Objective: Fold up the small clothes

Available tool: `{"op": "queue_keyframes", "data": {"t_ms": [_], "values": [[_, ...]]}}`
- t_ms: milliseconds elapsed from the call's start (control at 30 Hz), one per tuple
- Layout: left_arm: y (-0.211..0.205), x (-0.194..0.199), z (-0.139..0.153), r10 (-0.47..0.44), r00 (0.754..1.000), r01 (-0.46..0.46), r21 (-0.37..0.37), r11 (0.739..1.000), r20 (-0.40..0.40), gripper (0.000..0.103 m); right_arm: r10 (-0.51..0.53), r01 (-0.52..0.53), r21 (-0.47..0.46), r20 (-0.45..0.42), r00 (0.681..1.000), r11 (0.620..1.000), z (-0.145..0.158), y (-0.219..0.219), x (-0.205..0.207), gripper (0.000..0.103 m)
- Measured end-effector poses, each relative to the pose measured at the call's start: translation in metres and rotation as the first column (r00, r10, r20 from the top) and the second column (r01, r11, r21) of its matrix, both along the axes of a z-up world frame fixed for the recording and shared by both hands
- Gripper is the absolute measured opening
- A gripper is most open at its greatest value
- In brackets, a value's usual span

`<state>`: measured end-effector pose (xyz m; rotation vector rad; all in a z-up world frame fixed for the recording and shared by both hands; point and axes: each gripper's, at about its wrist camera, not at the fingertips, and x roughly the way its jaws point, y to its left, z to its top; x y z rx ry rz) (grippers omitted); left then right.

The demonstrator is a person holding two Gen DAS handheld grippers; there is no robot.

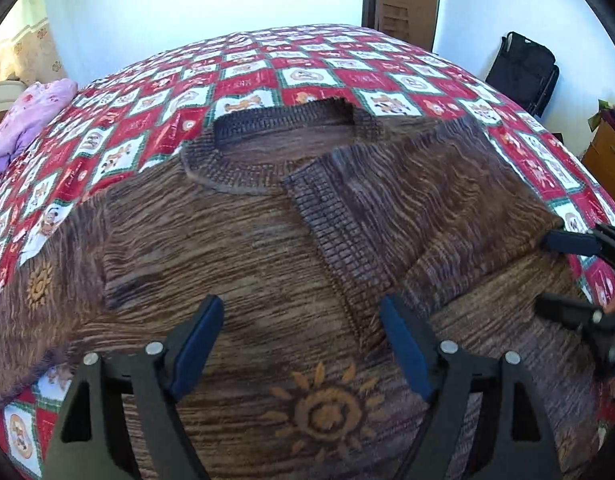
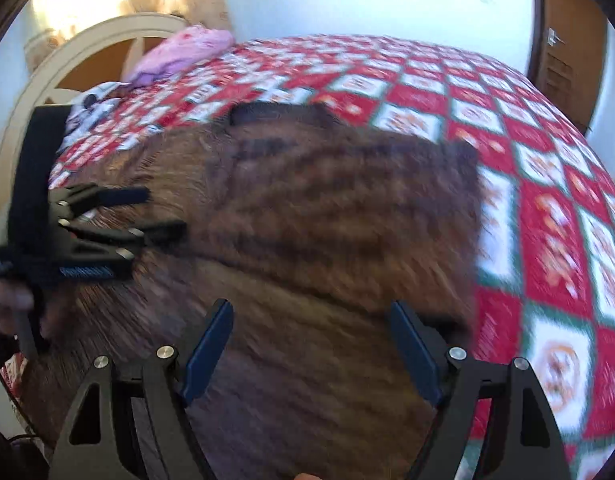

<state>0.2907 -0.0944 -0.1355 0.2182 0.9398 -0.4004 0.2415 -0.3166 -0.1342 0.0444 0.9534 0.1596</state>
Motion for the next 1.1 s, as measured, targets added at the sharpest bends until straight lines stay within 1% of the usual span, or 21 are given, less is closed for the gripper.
{"op": "queue_keyframes", "data": {"t_ms": [100,167,200,233,300,333,367,400,433,467,533,600,667,733,833,900,933,967,1000,1067,1100], "values": [[0.000,0.007,0.009,0.041,0.998,-0.040,-0.017,0.999,0.040,0.083,-0.042,0.039,0.040,0.068,0.997,0.998,0.020,-0.015,-0.002,0.081],[0.005,0.012,0.017,0.088,0.995,-0.085,-0.078,0.993,0.044,0.083,-0.064,0.063,0.015,0.091,0.994,0.998,0.026,-0.019,0.007,0.081],[0.007,0.014,0.018,0.106,0.993,-0.102,-0.087,0.991,0.045,0.083,-0.076,0.077,-0.009,0.088,0.993,0.997,0.026,-0.019,0.012,0.081],[0.007,0.016,0.018,0.118,0.992,-0.114,-0.080,0.990,0.050,0.083,-0.078,0.081,-0.029,0.076,0.994,0.996,0.022,-0.019,0.018,0.081],[0.006,0.021,0.011,0.142,0.988,-0.142,-0.013,0.990,0.068,0.083,-0.069,0.071,-0.045,0.043,0.997,0.996,0.012,-0.018,0.022,0.080],[0.007,0.022,0.008,0.149,0.987,-0.150,0.018,0.989,0.066,0.083,-0.068,0.069,-0.034,0.018,0.998,0.997,0.005,-0.019,0.022,0.080],[0.011,0.022,0.005,0.149,0.987,-0.150,0.025,0.988,0.056,0.083,-0.060,0.060,0.002,-0.032,0.998,0.998,-0.005,-0.022,0.021,0.080],[0.016,0.019,0.005,0.147,0.988,-0.148,0.016,0.989,0.052,0.083,-0.053,0.054,0.020,-0.055,0.997,0.998,-0.012,-0.023,0.018,0.080],[0.022,0.016,0.004,0.149,0.988,-0.150,0.010,0.989,0.049,0.083,-0.042,0.042,0.010,-0.048,0.998,0.999,-0.016,-0.024,0.012,0.080],[0.030,0.012,0.005,0.152,0.987,-0.152,0.009,0.988,0.049,0.083,-0.028,0.027,-0.027,-0.034,0.999,0.999,-0.016,-0.022,0.006,0.080],[0.045,0.004,0.008,0.146,0.988,-0.146,0.002,0.989,0.059,0.084,-0.031,0.029,-0.047,-0.045,0.999,0.998,-0.013,-0.021,0.002,0.080],[0.067,-0.004,0.015,0.163,0.984,-0.164,0.004,0.987,0.079,0.085,-0.052,0.051,-0.043,-0.019,0.998,0.998,0.005,-0.020,0.001,0.080],[0.087,-0.008,0.021,0.191,0.976,-0.192,0.003,0.981,0.105,0.086,-0.039,0.042,-0.058,0.046,0.998,0.997,0.024,-0.008,0.002,0.080],[0.114,-0.011,0.028,0.245,0.959,-0.248,0.006,0.969,0.140,0.088,-0.001,0.005,-0.050,0.083,0.997,0.999,0.038,0.011,0.010,0.080],[0.157,-0.011,0.031,0.342,0.924,-0.350,0.019,0.937,0.173,0.088,0.086,-0.086,0.000,0.090,0.992,0.996,0.040,0.049,0.028,0.080],[0.185,-0.009,0.031,0.398,0.902,-0.407,0.021,0.913,0.166,0.088,0.157,-0.159,0.018,0.092,0.983,0.987,0.031,0.078,0.039,0.080],[0.195,-0.010,0.030,0.418,0.893,-0.428,0.026,0.903,0.168,0.088,0.183,-0.185,0.017,0.088,0.979,0.983,0.024,0.090,0.043,0.080],[0.213,-0.011,0.029,0.451,0.874,-0.464,0.035,0.885,0.179,0.088,0.213,-0.215,0.009,0.078,0.974,0.977,0.016,0.104,0.048,0.080],[0.221,-0.012,0.028,0.467,0.864,-0.482,0.042,0.875,0.186,0.088,0.229,-0.229,-0.004,0.067,0.971,0.973,0.008,0.115,0.051,0.080],[0.247,-0.013,0.024,0.516,0.835,-0.534,0.063,0.843,0.190,0.088,0.237,-0.237,-0.001,0.016,0.971,0.972,-0.010,0.128,0.056,0.080],[0.257,-0.013,0.022,0.534,0.825,-0.553,0.066,0.831,0.187,0.088,0.246,-0.244,0.041,-0.031,0.969,0.969,-0.021,0.132,0.056,0.080]]}}
